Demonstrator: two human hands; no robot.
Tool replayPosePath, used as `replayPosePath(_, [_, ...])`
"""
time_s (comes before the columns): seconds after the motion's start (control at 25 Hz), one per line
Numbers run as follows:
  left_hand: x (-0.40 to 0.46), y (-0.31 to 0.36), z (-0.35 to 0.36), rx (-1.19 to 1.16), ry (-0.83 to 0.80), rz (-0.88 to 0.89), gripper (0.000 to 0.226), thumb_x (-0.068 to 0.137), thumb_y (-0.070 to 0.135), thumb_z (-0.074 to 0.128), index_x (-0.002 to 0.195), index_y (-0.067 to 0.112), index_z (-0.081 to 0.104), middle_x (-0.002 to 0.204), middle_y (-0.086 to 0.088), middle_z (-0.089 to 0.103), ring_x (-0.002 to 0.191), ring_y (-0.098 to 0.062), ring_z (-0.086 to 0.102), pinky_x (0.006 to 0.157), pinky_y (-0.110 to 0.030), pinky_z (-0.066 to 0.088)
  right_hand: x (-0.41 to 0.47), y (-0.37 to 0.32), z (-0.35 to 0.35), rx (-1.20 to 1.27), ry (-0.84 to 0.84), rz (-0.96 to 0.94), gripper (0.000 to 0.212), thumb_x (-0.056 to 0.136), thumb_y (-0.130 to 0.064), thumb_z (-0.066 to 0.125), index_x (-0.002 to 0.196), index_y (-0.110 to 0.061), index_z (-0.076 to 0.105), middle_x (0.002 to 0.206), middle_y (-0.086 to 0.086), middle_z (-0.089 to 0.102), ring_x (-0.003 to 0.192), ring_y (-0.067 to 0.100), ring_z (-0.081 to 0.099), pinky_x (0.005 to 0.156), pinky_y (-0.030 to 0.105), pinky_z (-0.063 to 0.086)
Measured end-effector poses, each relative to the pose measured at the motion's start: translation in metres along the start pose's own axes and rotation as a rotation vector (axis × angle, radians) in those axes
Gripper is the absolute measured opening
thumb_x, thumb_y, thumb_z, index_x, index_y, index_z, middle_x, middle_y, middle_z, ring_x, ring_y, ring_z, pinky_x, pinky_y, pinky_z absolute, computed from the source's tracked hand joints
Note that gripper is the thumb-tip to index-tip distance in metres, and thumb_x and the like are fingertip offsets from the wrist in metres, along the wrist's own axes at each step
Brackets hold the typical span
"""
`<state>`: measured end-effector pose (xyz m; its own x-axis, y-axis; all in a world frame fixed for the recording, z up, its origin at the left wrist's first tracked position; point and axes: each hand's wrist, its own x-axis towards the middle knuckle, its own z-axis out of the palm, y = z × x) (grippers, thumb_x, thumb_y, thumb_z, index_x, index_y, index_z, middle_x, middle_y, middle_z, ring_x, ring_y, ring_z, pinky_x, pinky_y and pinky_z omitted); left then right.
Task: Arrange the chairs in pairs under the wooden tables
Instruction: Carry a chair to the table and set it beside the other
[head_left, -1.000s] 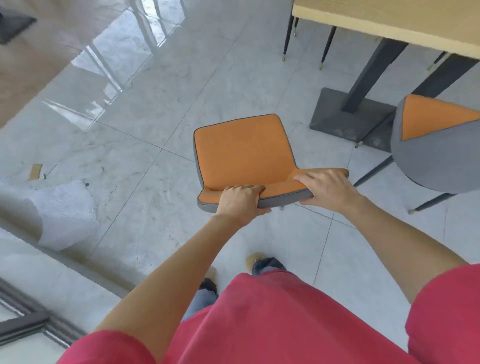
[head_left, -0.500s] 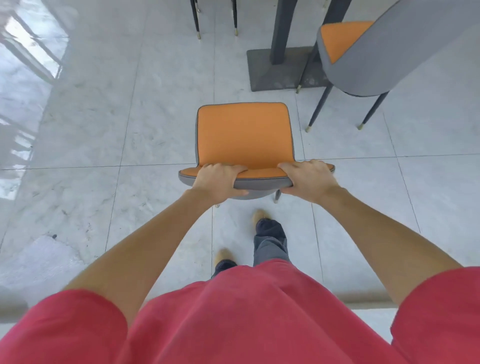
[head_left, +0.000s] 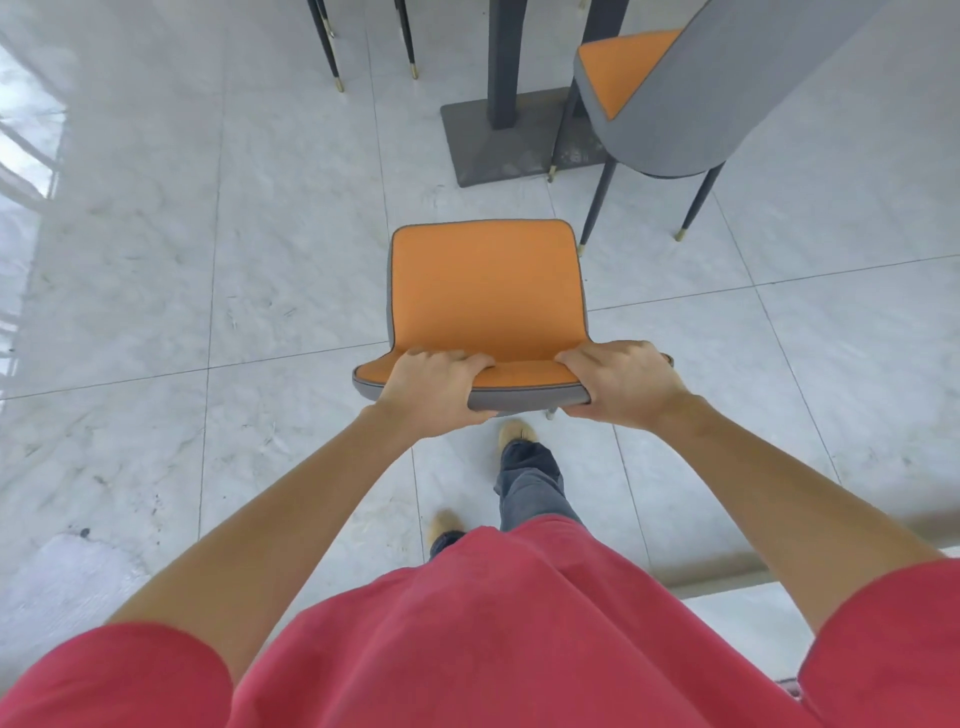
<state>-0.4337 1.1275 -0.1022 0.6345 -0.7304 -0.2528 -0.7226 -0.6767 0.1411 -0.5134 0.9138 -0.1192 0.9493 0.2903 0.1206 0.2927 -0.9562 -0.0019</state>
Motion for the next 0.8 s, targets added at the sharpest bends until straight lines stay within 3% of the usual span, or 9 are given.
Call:
replayPosePath(0.12, [0.009,-0.005,0.007,0.034,0.193,0.146,0.047,0.072,0.045,0.071,0.109,0.017,0.069,0.091,-0.001,0.076,0.081,-0.024,0.073,0.062,-0.031,0.054,0.002,0.013,0.008,0.057,0.052,-0.056,0.026,0.066,-0.031,0.063,0.081,-0.011,0.07,0.061,0.001,0.068,0.049,0.022,0.064,0.037,0.023,0.048])
replayPosePath(0.2, [0.022,-0.005,0.007,0.102,0.244,0.224,0.042,0.058,0.047,0.075,0.087,0.016,0.075,0.062,0.003,0.074,0.053,-0.018,0.071,0.041,-0.021,0.048,0.002,0.026,0.009,0.056,0.056,-0.055,0.028,0.06,-0.026,0.073,0.083,-0.011,0.071,0.063,0.0,0.069,0.05,0.022,0.065,0.034,0.025,0.048])
replayPosePath(0.32, [0.046,-0.003,0.003,0.086,0.281,0.238,0.042,0.055,0.05,0.064,0.079,0.018,0.076,0.05,0.005,0.07,0.042,-0.014,0.065,0.036,-0.015,0.041,0.009,0.046,0.005,0.071,0.052,-0.022,0.036,0.052,-0.022,0.083,0.083,-0.009,0.072,0.064,0.002,0.07,0.049,0.022,0.064,0.032,0.025,0.047])
replayPosePath(0.56, [0.099,-0.024,-0.011,0.061,0.255,0.249,0.043,0.065,0.047,0.049,0.078,0.016,0.076,0.046,0.004,0.066,0.039,-0.015,0.062,0.036,-0.017,0.042,0.052,0.081,0.01,0.09,0.089,0.005,0.033,0.048,-0.018,0.083,0.078,-0.01,0.073,0.059,0.0,0.068,0.044,0.019,0.061,0.033,0.017,0.04])
replayPosePath(0.64, [0.12,-0.034,-0.02,0.078,0.253,0.225,0.036,0.062,0.045,0.064,0.08,0.016,0.076,0.049,0.004,0.068,0.041,-0.015,0.063,0.036,-0.018,0.046,0.071,0.097,0.015,0.079,0.11,-0.009,0.032,0.049,-0.02,0.082,0.079,-0.011,0.073,0.059,-0.001,0.068,0.044,0.019,0.061,0.033,0.017,0.041])
replayPosePath(0.72, [0.139,-0.034,-0.034,0.029,0.165,0.134,0.04,0.065,0.042,0.074,0.097,0.018,0.073,0.069,0.004,0.075,0.059,-0.018,0.07,0.047,-0.023,0.051,0.09,0.118,0.018,0.08,0.108,-0.019,0.033,0.048,-0.02,0.083,0.079,-0.01,0.074,0.06,0.0,0.069,0.044,0.02,0.062,0.033,0.018,0.043])
replayPosePath(0.8, [0.163,-0.023,-0.047,-0.025,0.078,-0.024,0.044,0.082,0.039,0.062,0.123,0.024,0.059,0.101,0.004,0.074,0.09,-0.022,0.07,0.068,-0.029,0.051,0.103,0.143,0.016,0.063,0.091,-0.006,0.036,0.044,-0.02,0.086,0.077,-0.01,0.074,0.058,0.0,0.069,0.043,0.019,0.062,0.034,0.016,0.04])
